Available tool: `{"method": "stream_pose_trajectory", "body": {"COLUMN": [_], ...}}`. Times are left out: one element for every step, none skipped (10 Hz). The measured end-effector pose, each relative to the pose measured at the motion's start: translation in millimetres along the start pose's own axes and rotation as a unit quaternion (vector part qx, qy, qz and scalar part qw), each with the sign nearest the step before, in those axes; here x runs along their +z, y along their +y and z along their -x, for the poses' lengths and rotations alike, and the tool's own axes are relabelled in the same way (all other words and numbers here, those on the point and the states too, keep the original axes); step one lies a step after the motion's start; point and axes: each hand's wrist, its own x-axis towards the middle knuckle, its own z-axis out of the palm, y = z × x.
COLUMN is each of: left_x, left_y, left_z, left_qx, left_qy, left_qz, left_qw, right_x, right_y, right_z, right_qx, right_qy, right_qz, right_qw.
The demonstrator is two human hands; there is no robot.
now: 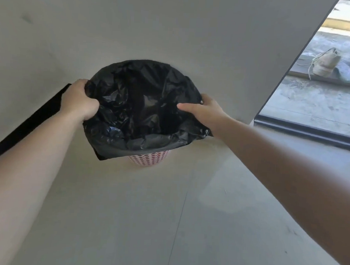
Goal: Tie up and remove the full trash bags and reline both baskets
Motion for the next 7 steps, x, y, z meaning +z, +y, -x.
{"method": "stream_pose_trajectory", "body": {"left_x": [-20, -19, -3, 14, 20, 18, 8], "left_y": [-16, -25, -27, -17, -14, -14, -14], "left_z": [4, 16, 36, 47, 44, 40, 43], "left_qx": [-0.097, -0.116, -0.151, -0.199, -0.185, -0.136, 0.022], "left_qy": [-0.084, -0.066, -0.078, -0.055, -0.032, 0.009, 0.121], "left_qz": [0.211, 0.266, 0.317, 0.315, 0.311, 0.235, 0.013], "left_qw": [0.969, 0.955, 0.933, 0.927, 0.932, 0.962, 0.992], "right_x": [20, 34, 47, 45, 39, 35, 28], "right_y": [4, 11, 10, 17, 18, 8, -2], "right_z": [3, -2, 12, 14, 21, 25, 34], "right_qx": [0.014, 0.043, 0.040, 0.045, 0.033, 0.017, -0.059], "right_qy": [0.008, 0.022, 0.018, 0.065, 0.077, 0.060, 0.121], "right_qz": [-0.053, -0.126, -0.169, -0.164, -0.125, -0.051, 0.077], "right_qw": [0.998, 0.991, 0.985, 0.983, 0.989, 0.997, 0.988]}}
